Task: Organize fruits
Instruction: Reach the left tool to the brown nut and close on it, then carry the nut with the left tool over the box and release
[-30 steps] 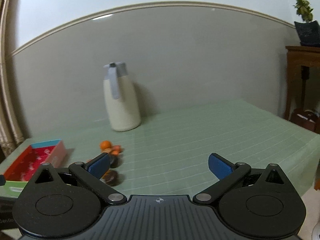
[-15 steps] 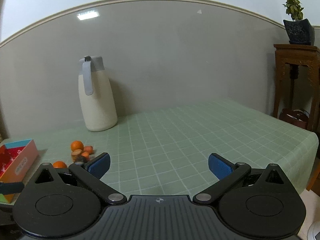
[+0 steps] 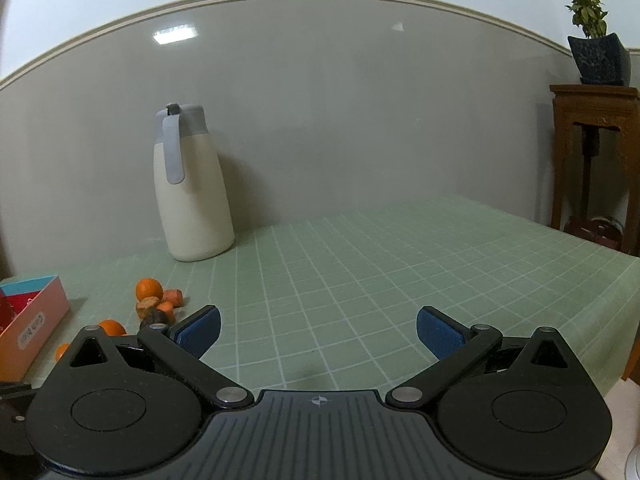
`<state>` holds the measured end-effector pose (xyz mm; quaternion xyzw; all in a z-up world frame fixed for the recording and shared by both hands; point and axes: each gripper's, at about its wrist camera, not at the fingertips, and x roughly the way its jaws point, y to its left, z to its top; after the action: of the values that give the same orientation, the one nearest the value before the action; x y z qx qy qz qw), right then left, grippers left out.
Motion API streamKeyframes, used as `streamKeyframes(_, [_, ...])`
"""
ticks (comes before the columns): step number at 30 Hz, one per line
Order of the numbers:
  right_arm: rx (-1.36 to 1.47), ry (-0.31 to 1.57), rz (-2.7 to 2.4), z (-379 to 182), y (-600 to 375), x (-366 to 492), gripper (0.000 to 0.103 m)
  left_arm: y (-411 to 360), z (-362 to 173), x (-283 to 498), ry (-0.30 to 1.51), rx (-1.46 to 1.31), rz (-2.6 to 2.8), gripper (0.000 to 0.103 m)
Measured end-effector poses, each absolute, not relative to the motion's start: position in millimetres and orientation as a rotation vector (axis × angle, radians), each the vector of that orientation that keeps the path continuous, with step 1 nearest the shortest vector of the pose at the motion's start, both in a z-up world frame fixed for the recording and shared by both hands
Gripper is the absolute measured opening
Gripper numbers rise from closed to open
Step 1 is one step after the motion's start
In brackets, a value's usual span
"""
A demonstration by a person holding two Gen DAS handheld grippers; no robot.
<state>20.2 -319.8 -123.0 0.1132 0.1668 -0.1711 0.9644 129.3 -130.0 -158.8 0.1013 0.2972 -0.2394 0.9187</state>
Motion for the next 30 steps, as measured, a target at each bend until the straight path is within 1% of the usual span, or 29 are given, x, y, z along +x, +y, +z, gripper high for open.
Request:
streamKeyframes(3, [0.226,0.342,-0.336,-124.2,-318.0,22.2,0.103,-128.8,-159.8,129.5,0.607,0.196,-0.487,0.017])
streamKeyframes(12, [0.225,0.348,-0.307,-129.4,-310.3,28.5,0.103,-115.9,-152.2,128.4,0.553,0.186,-0.416,0.017])
streamKeyframes(21, [0.244,0.382,-0.248,-134.6,-295.9,42.5,0.103,-50.4,-115.0,147.9,0.433,0.171,-0.104,0.017])
streamKeyframes(27, [0.220,0.426,-0.160,-139.7,-276.2,56.7,0.103,1.3,-115.1,172.8,0.482,0.115,0.107,0.017])
streamKeyframes(30, [0.212,0.443,-0.110,-141.3,-267.4,62.5,0.103,15.1,-121.1,179.9,0.517,0.102,0.156,0.017])
